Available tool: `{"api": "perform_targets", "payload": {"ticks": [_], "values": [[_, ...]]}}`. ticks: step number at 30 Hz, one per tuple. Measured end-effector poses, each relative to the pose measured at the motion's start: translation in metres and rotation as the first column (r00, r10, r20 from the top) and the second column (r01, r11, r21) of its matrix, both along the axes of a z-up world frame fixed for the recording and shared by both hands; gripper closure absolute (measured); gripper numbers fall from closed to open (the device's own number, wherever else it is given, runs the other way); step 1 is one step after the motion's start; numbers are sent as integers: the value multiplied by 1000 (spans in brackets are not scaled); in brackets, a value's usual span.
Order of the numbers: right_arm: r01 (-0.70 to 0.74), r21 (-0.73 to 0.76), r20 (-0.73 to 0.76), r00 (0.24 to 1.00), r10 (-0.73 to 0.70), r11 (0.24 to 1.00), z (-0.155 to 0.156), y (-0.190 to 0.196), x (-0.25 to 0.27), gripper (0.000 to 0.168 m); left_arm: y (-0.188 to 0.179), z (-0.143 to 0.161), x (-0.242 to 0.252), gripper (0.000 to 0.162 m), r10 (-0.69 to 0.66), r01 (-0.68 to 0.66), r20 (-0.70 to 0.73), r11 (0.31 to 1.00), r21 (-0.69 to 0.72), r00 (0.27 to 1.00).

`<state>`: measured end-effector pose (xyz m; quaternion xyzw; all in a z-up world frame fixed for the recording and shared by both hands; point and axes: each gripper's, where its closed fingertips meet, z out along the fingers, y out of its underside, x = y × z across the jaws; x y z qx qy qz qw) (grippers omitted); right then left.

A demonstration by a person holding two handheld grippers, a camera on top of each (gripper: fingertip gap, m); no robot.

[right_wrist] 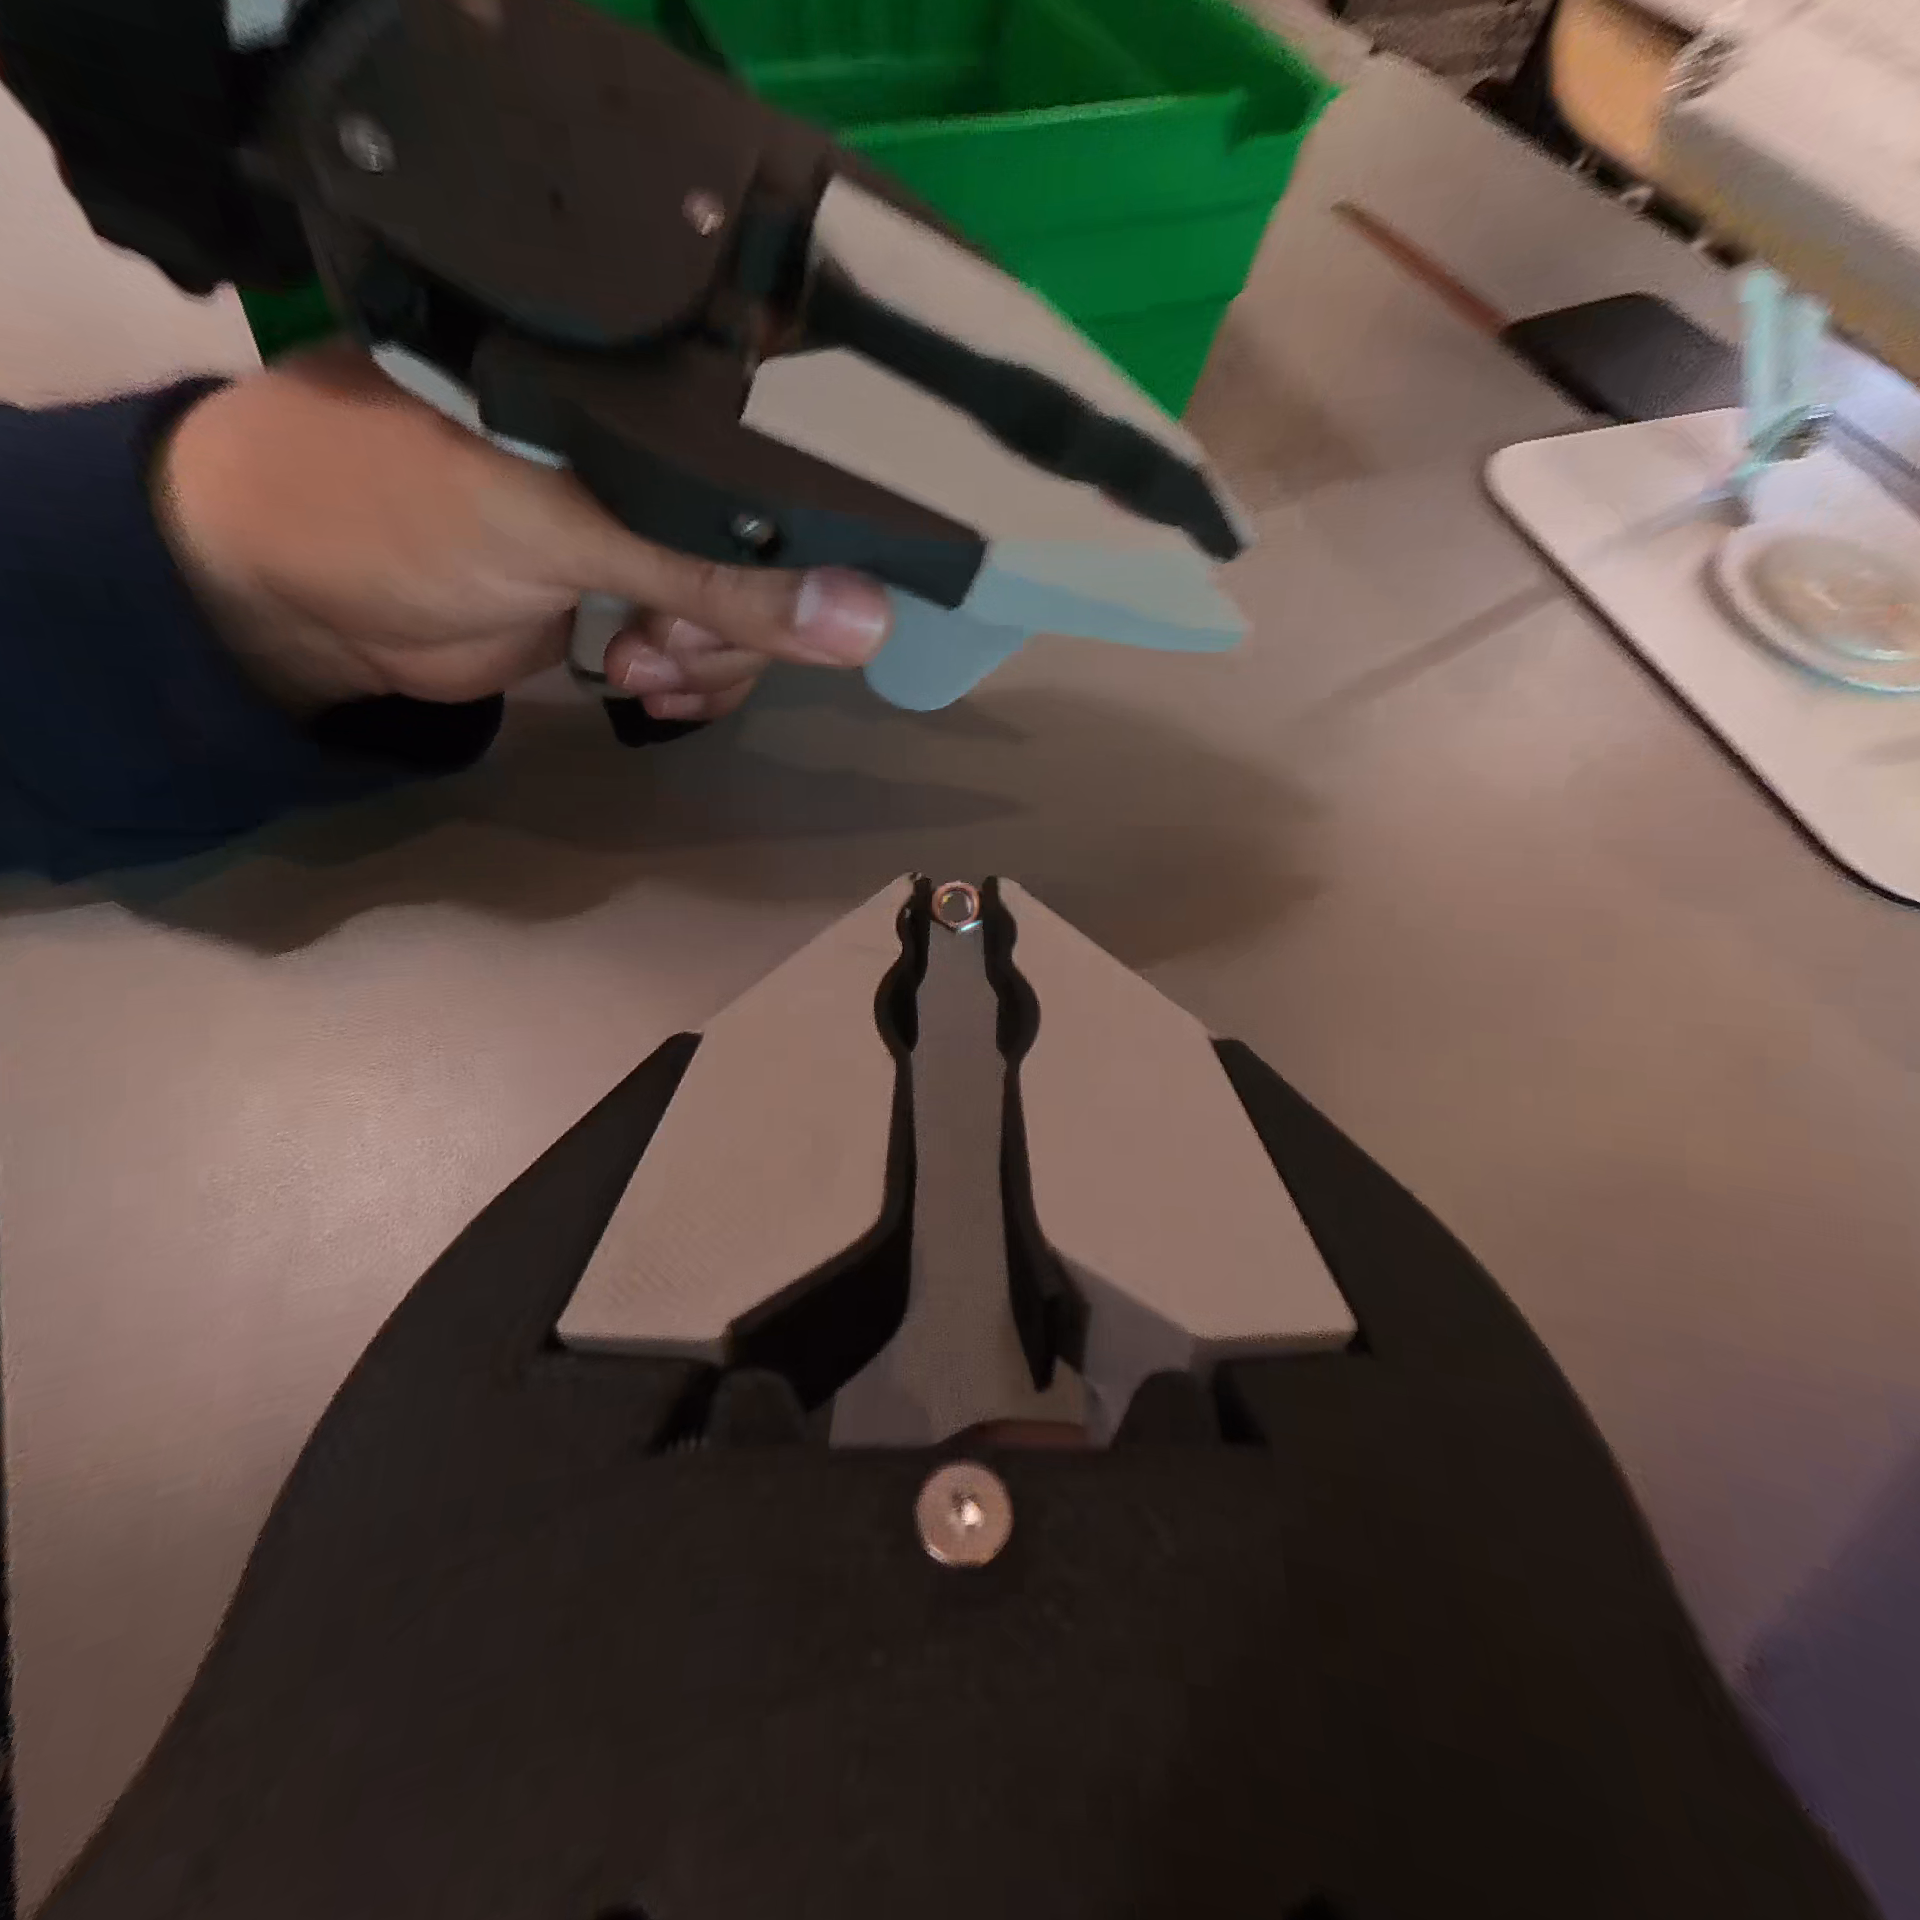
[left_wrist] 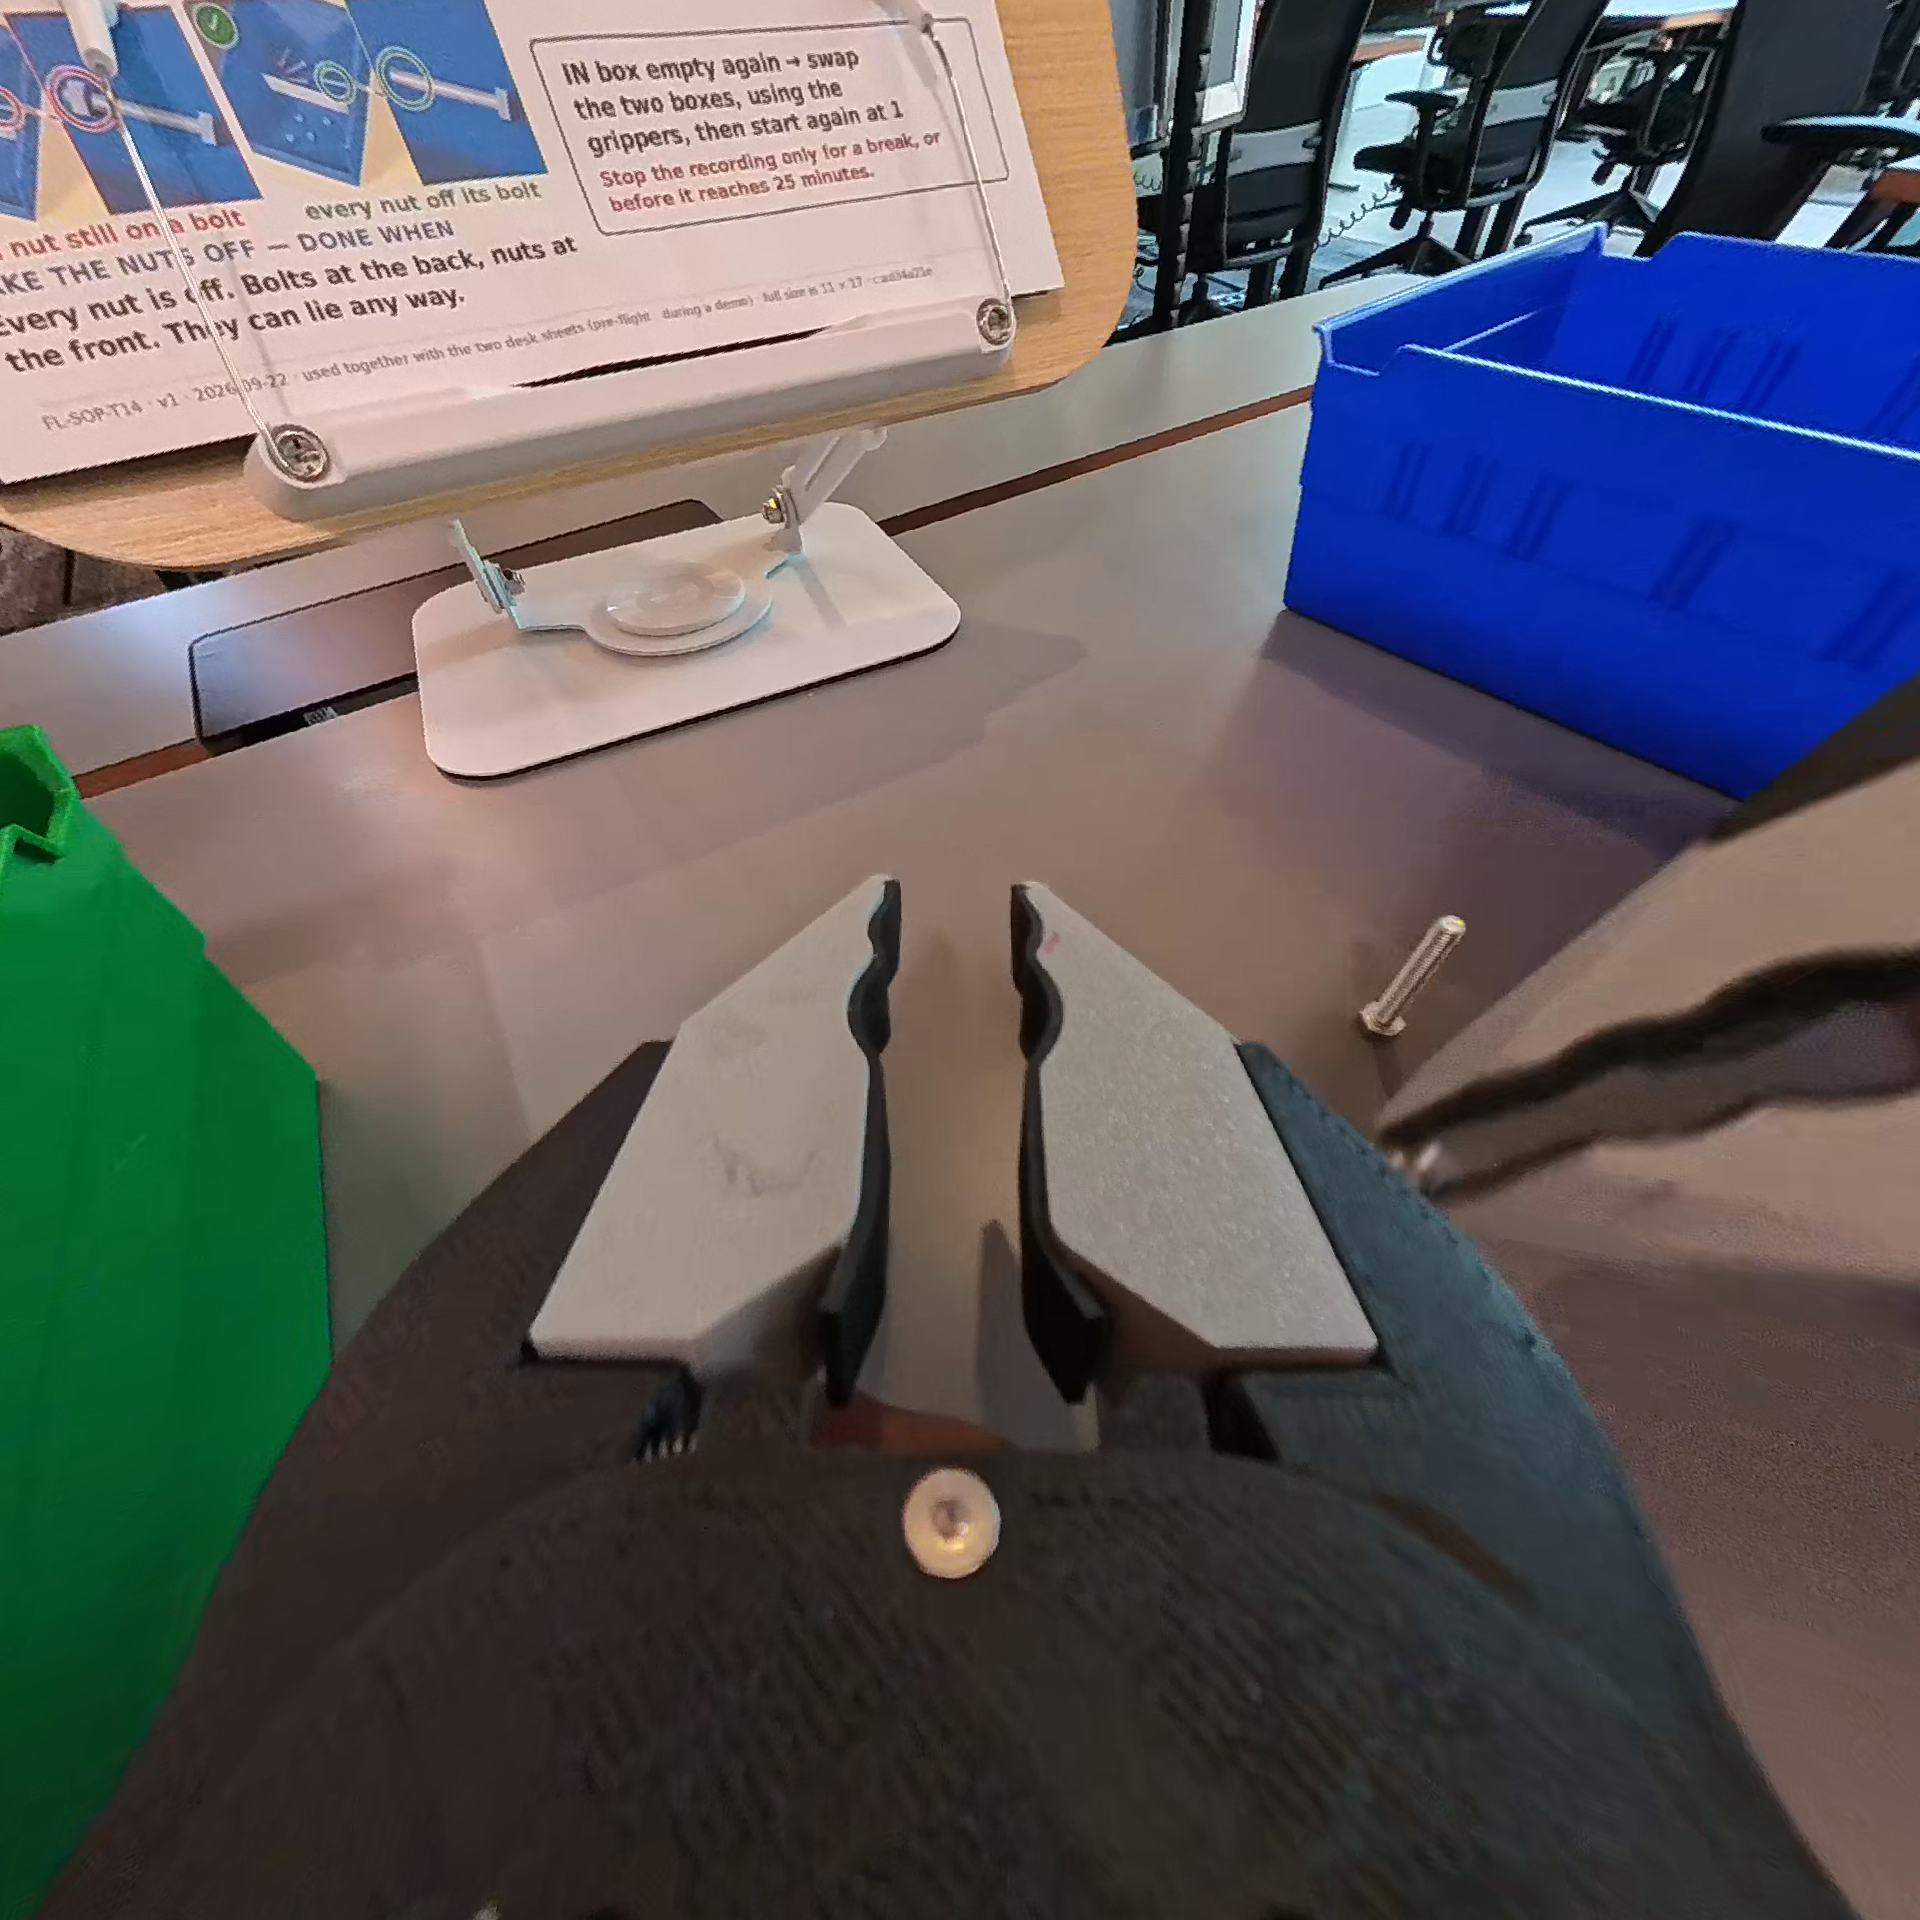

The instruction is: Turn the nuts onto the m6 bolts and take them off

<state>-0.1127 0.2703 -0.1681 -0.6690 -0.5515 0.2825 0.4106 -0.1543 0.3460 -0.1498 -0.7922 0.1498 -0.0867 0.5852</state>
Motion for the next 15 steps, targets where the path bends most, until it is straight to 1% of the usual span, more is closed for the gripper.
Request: {"api": "perform_targets", "payload": {"ticks": [2, 3, 5, 6, 8, 10, 13, 15], "values": [[8, -2, -58, 998, -8, 1000, 19, 6, 17, 162, -1, -1, 5, 143, -23, 23, 1, 1000, 1, 1000], [-18, -10, -74, 997, 17, 1000, 25, 5, 24, 162, -2, -2, 9, 143, -43, 43, -5, 999, -3, 999], [-70, -55, -60, 996, 67, 996, 24, 0, 39, 162, -3, -7, 17, 143, -76, 76, -23, 997, -13, 997], [-67, -65, -40, 997, 65, 996, 21, 1, 45, 162, -3, -9, 20, 143, -93, 92, -34, 996, -17, 995], [-61, -49, 23, 998, 62, 997, 10, 4, 55, 162, -5, -12, 28, 142, -128, 127, -44, 992, -20, 991], [-52, -49, 116, 992, 57, 997, -9, 7, 64, 162, -8, -13, 35, 142, -158, 157, -42, 987, -26, 987], [-18, -74, 252, 967, 36, 997, -39, 12, 73, 162, -7, -15, 36, 142, -160, 158, -58, 987, -30, 985], [-4, -88, 308, 951, 31, 996, -53, 14, 77, 162, -7, -15, 37, 142, -162, 160, -50, 987, -33, 986]]}}
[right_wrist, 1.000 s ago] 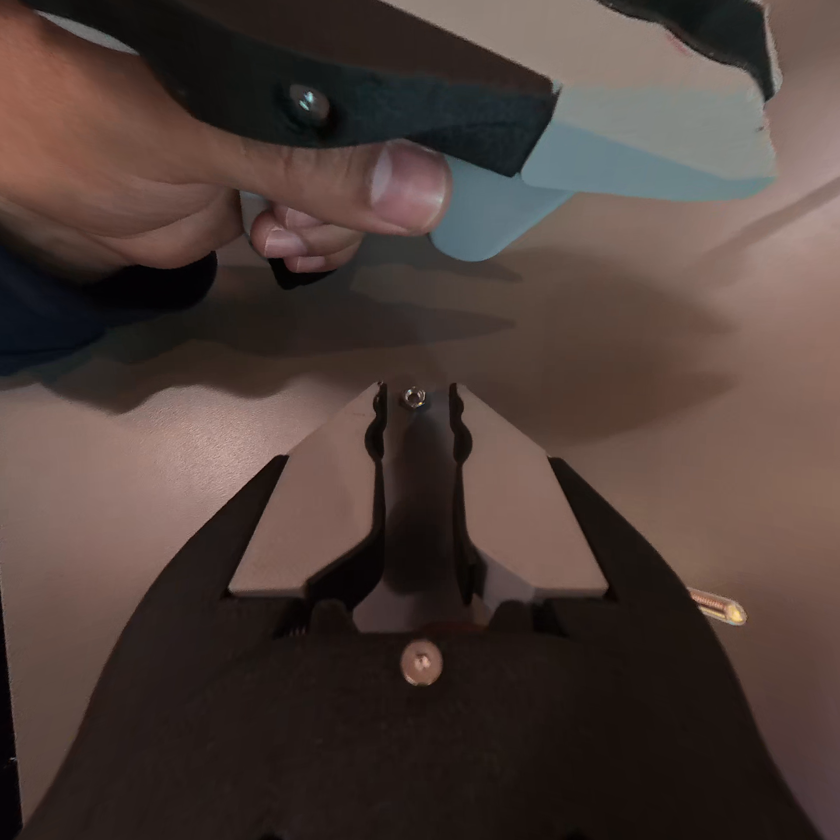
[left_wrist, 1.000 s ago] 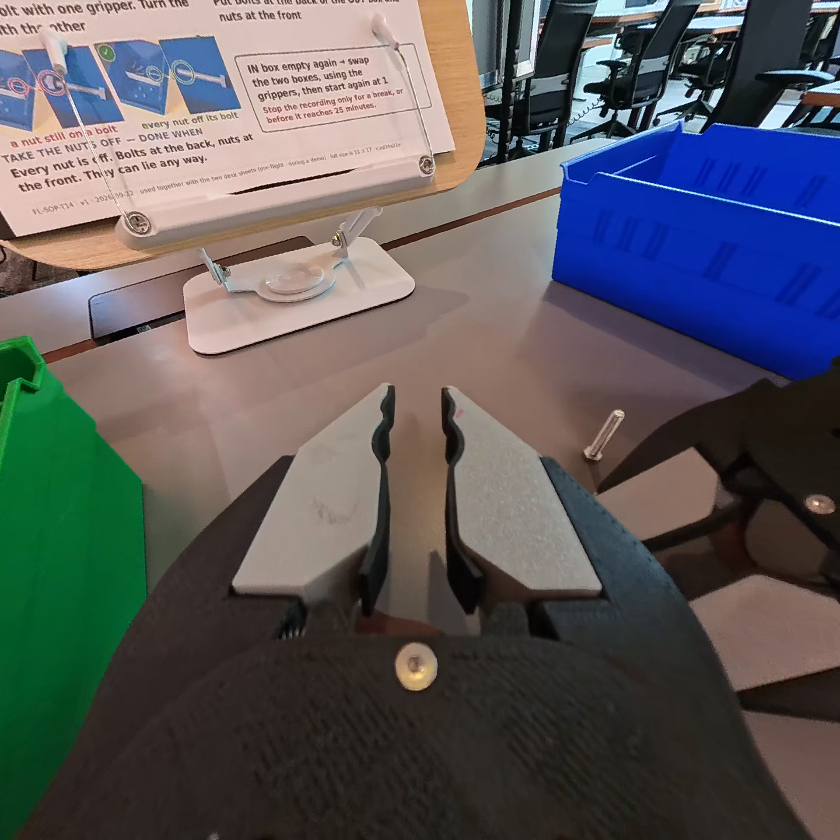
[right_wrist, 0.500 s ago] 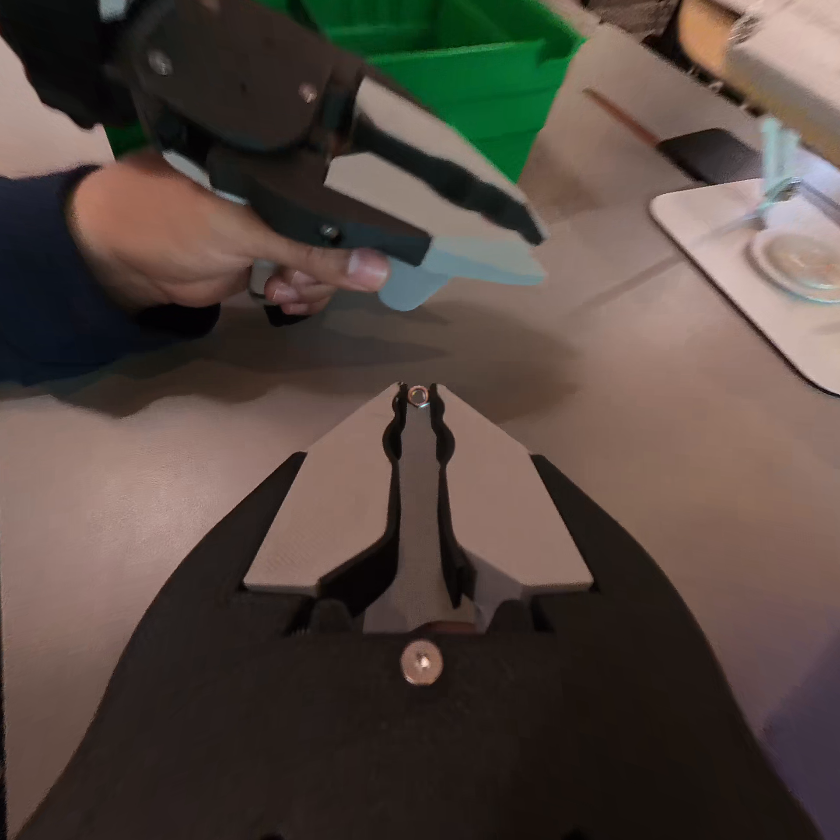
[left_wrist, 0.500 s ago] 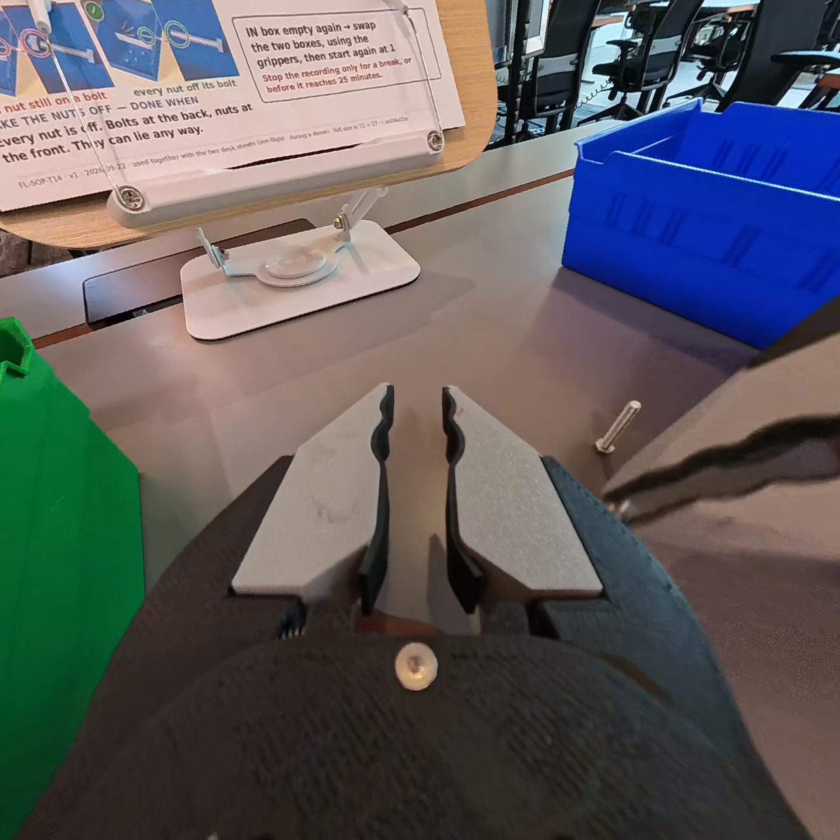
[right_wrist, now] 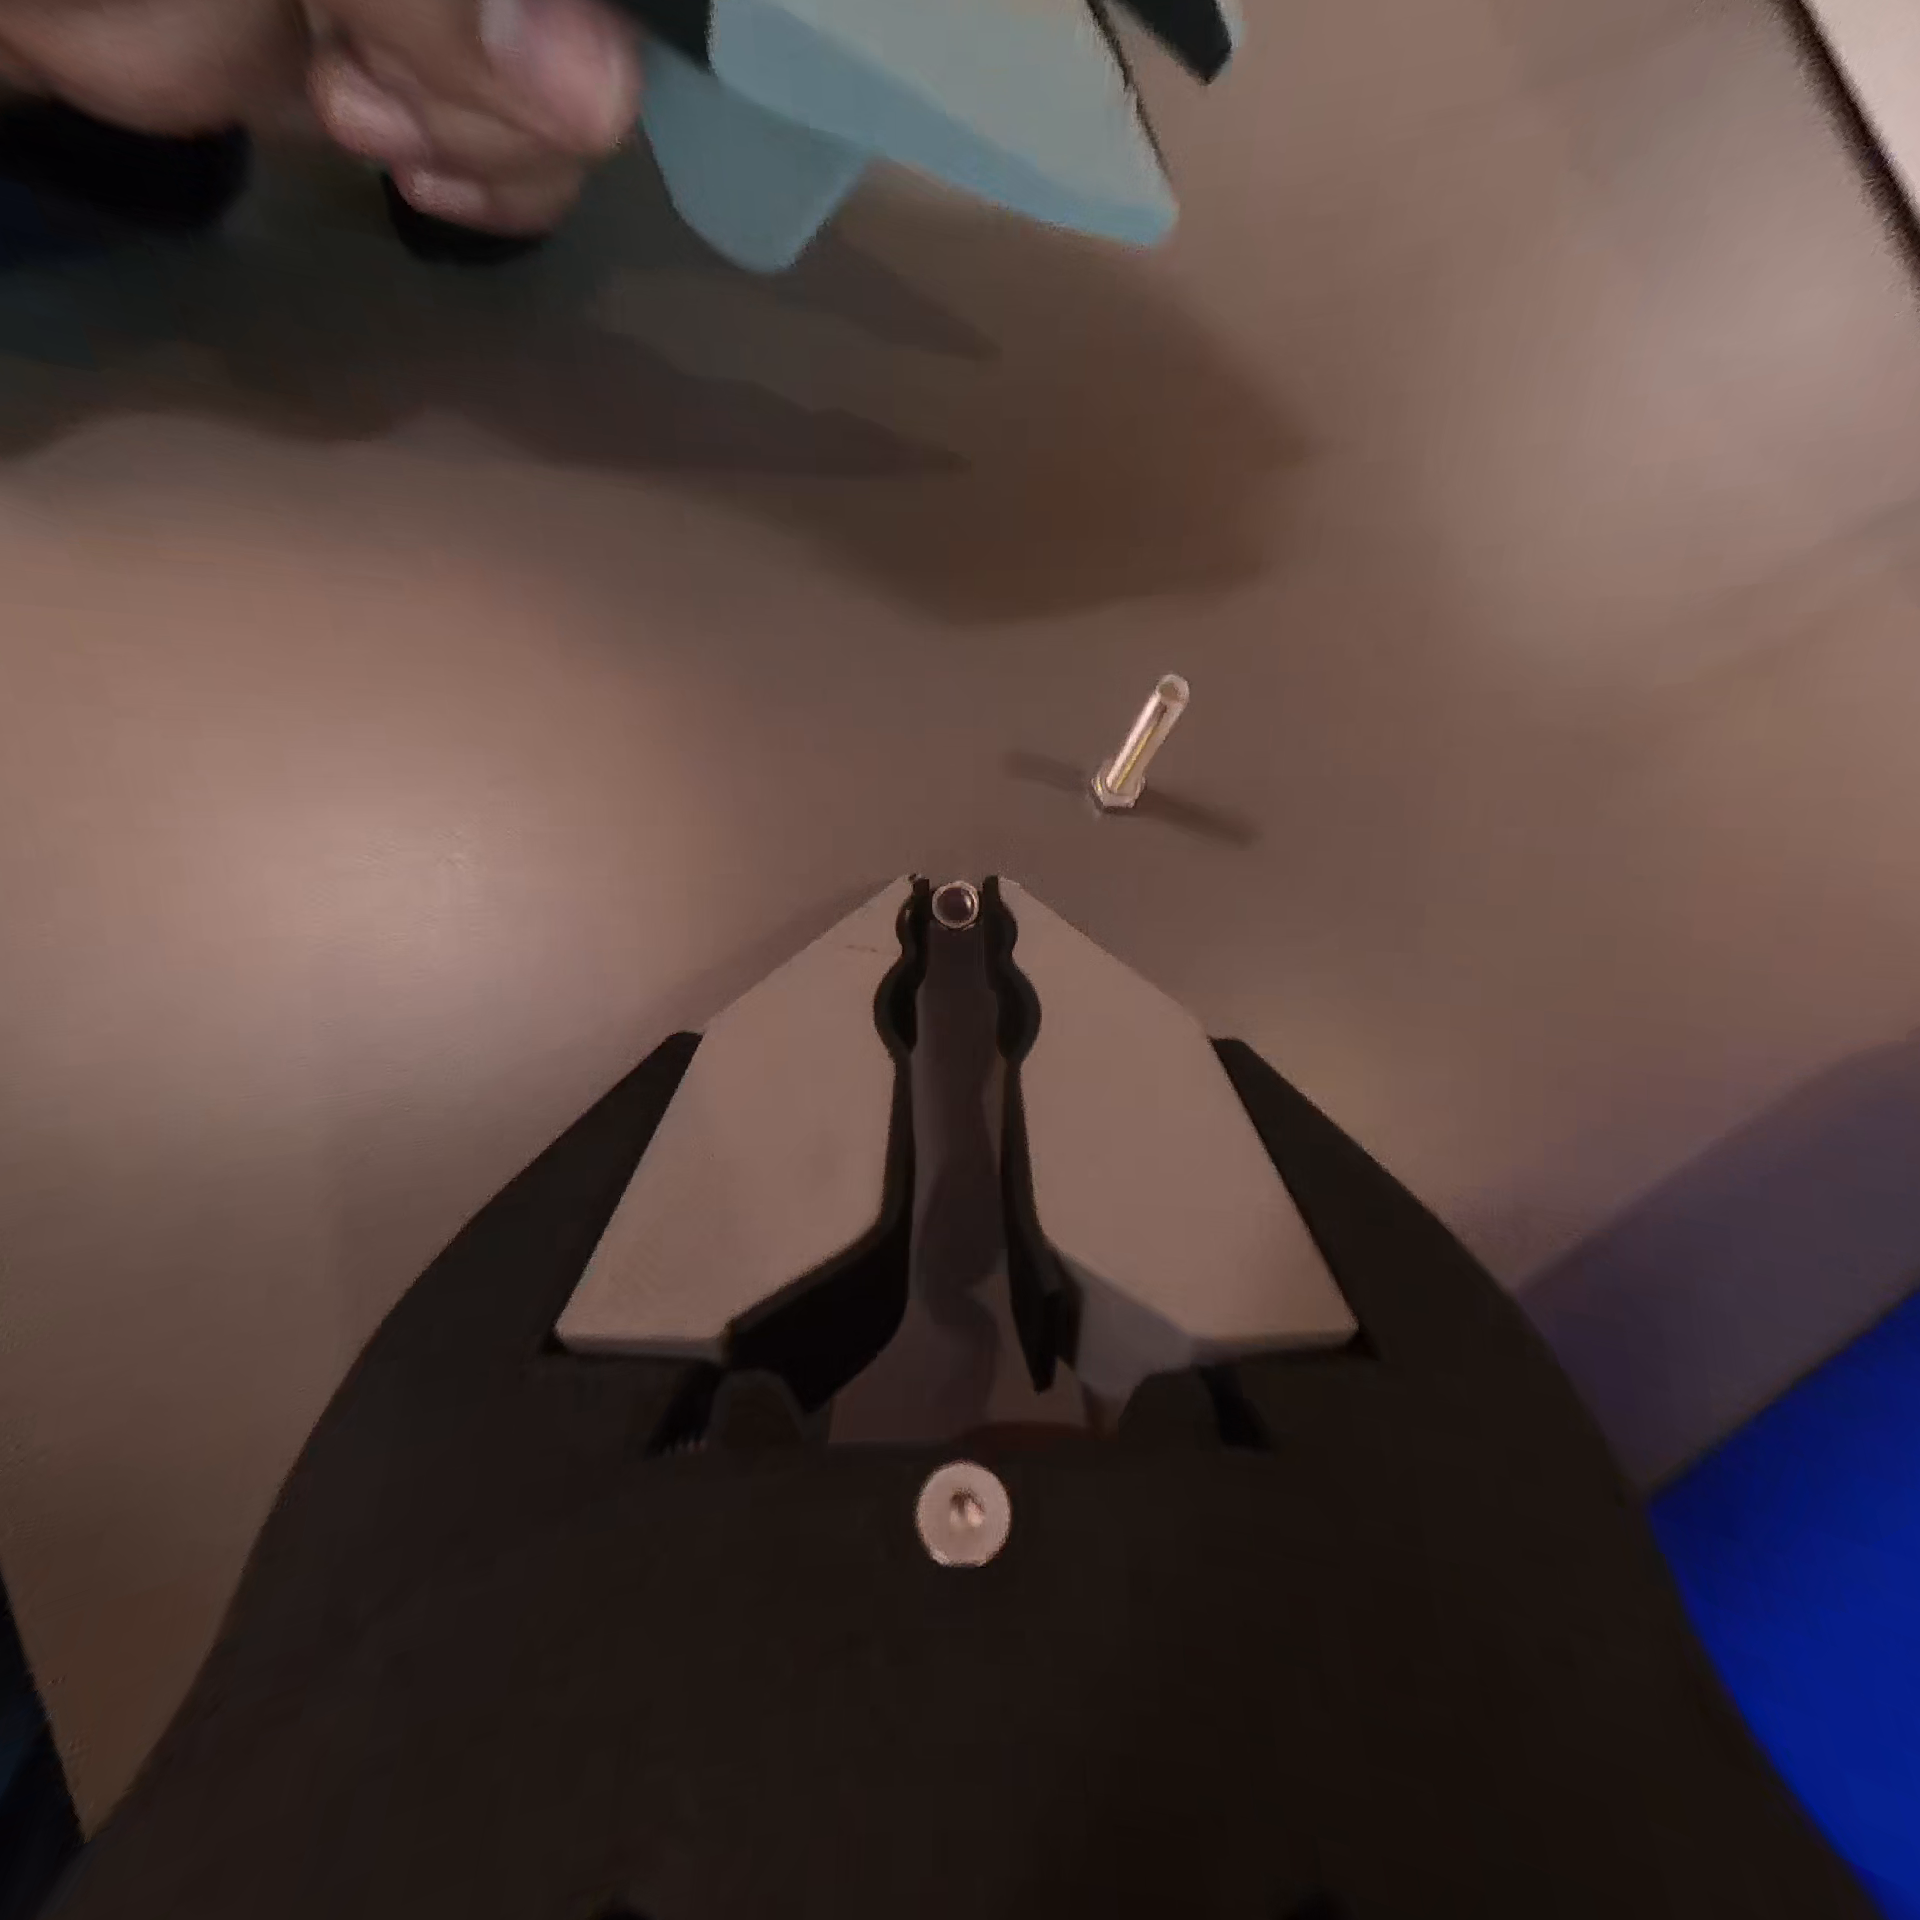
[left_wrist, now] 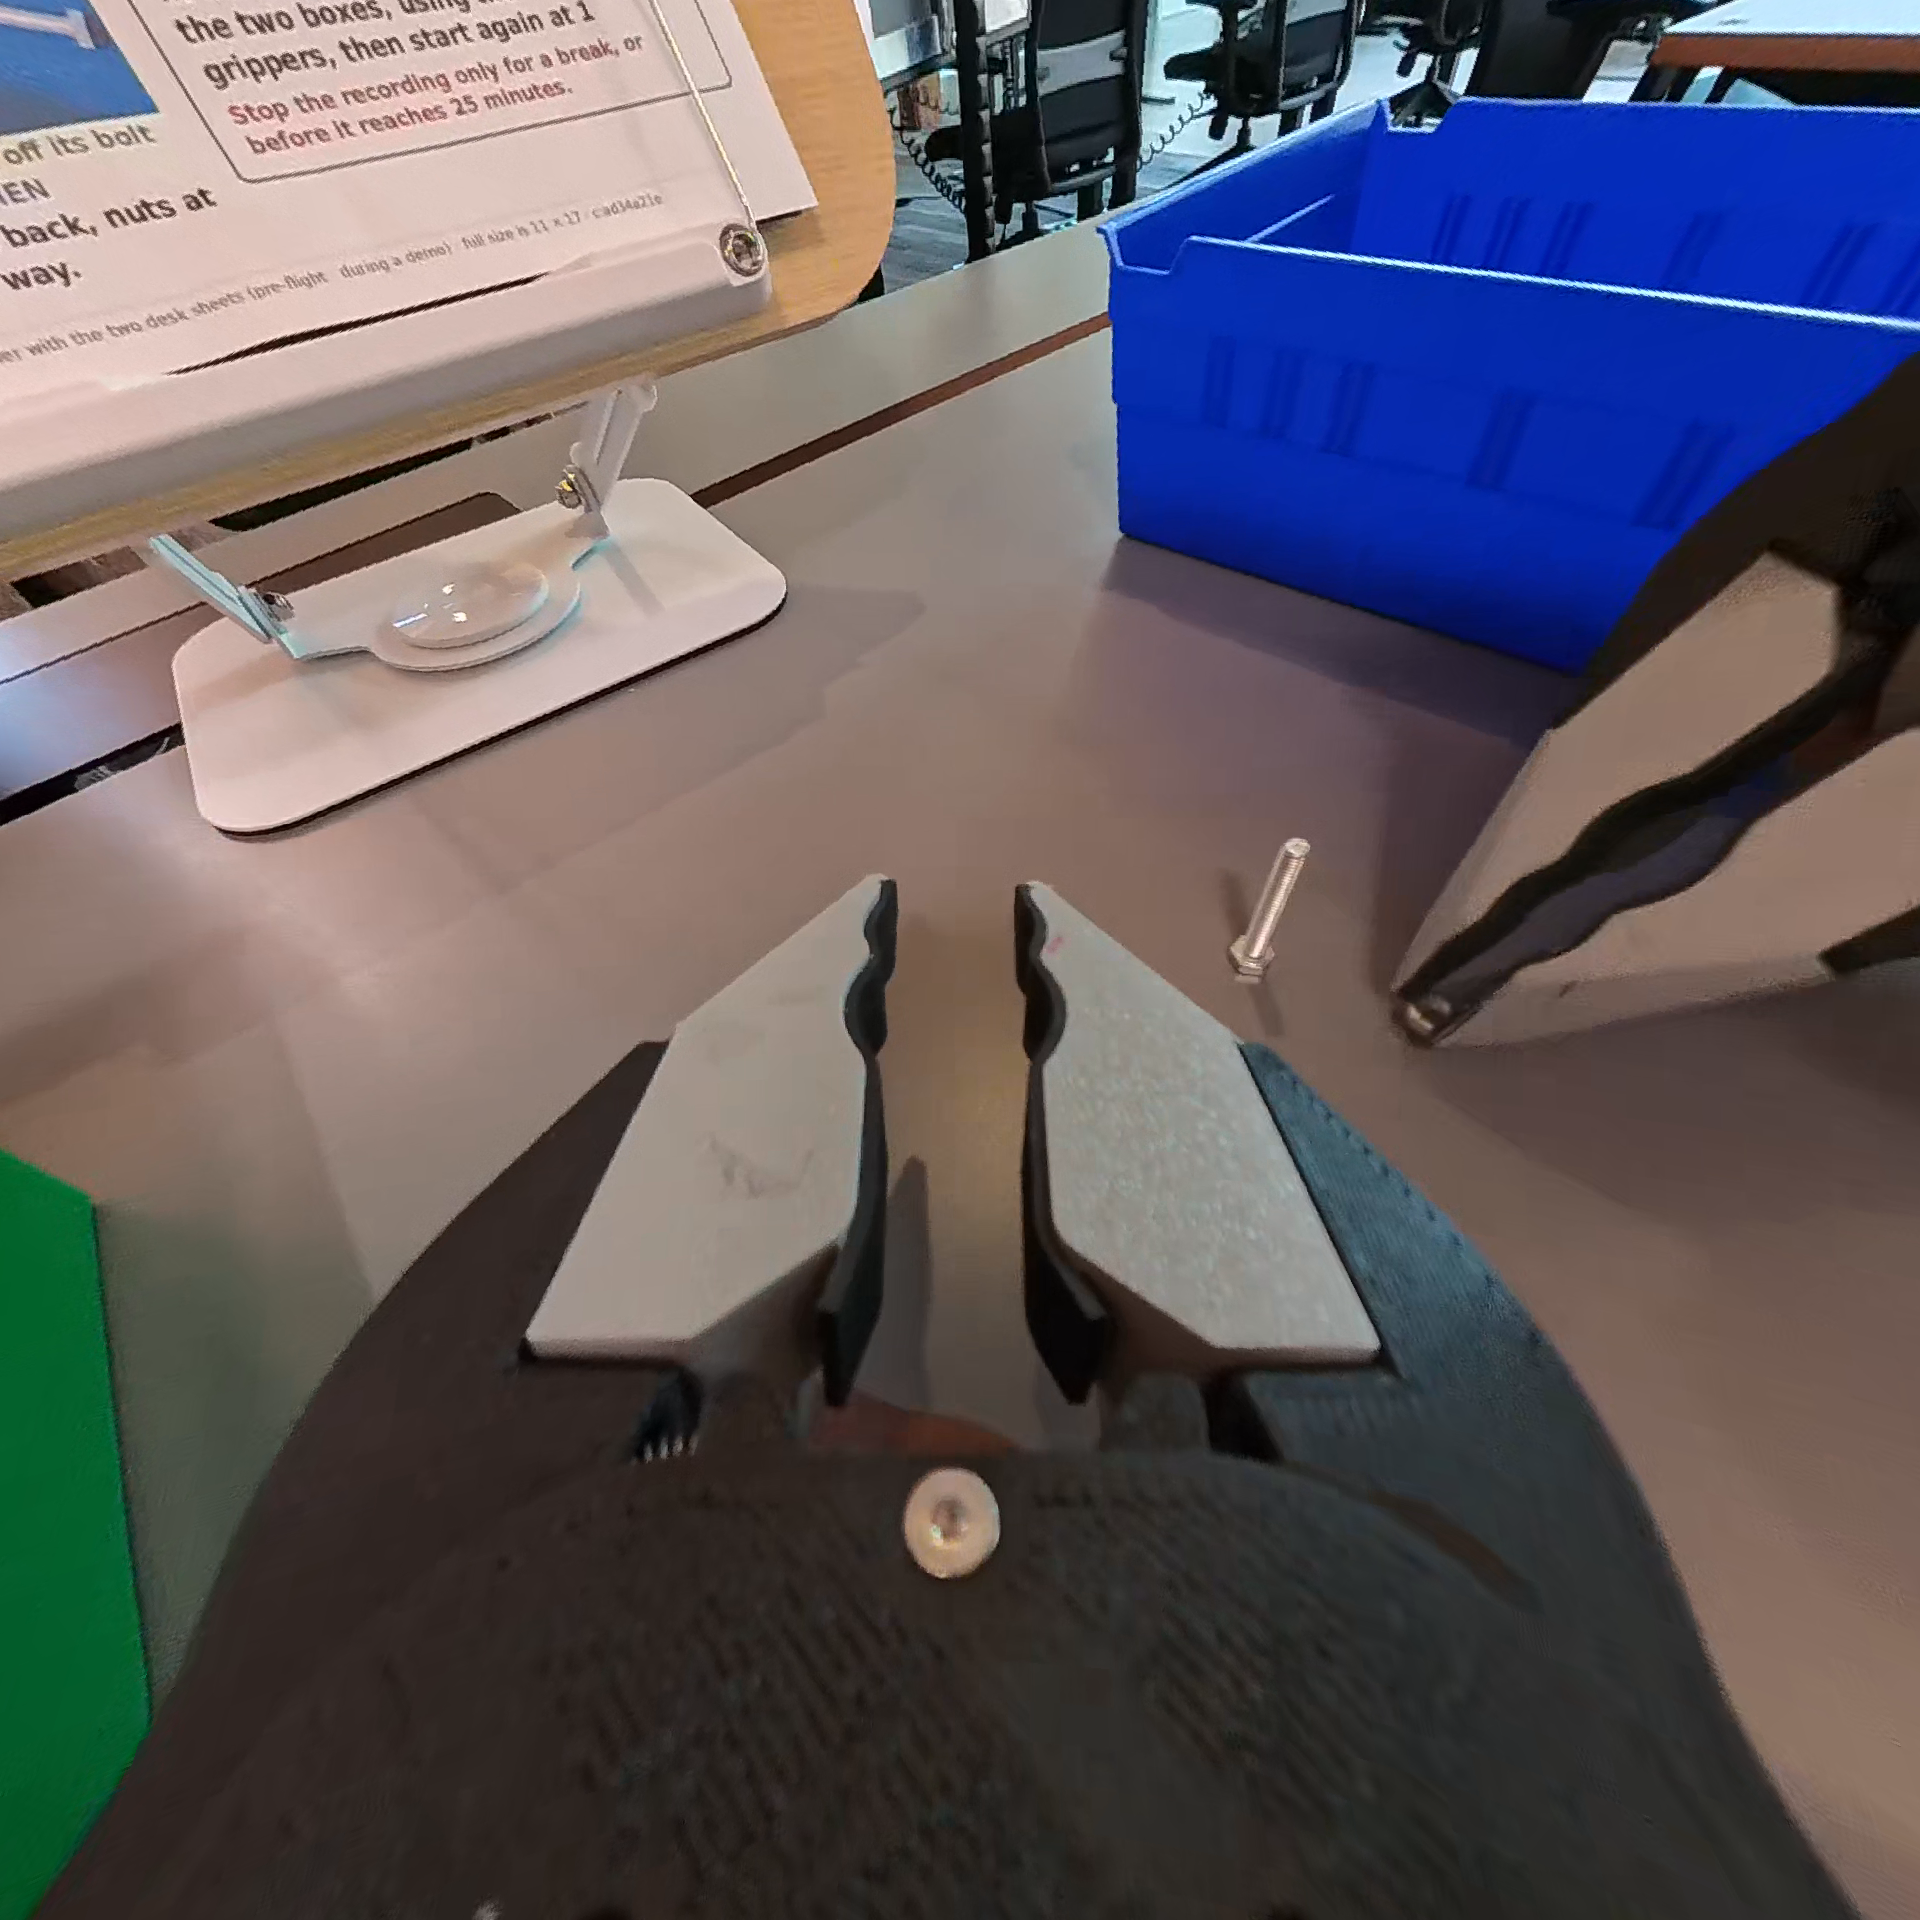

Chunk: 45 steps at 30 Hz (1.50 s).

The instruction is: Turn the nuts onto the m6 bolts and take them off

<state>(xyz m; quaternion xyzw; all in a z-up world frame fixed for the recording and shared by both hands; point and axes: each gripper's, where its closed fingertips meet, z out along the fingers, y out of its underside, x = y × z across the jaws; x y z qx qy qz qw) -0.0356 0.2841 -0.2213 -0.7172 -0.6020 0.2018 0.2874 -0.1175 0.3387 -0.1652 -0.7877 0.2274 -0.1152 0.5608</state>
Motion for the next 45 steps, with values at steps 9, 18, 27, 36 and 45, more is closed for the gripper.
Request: {"api": "perform_targets", "payload": {"ticks": [9, 18, 27, 36, 45], "values": [[56, 9, -149, 987, -54, 998, 25, 12, -6, 148, -2, 0, 3, 142, -8, 8, -4, 1000, 1, 1000], [146, 10, -162, 977, -142, 989, 17, 41, -19, 154, -9, 0, 16, 142, -73, 73, -5, 997, -2, 997], [72, -109, -292, 951, -101, 991, 54, 42, -44, 166, -18, -1, 29, 141, -156, 156, 0, 988, -14, 988], [-77, -236, -459, 888, -41, 969, 71, 22, -60, 166, -27, 10, 42, 146, -223, 222, 47, 975, 22, 974], [-103, -268, -546, 835, -63, 958, 90, 19, -48, 161, -32, 7, 47, 159, -257, 257, 49, 966, 2, 965]]}}
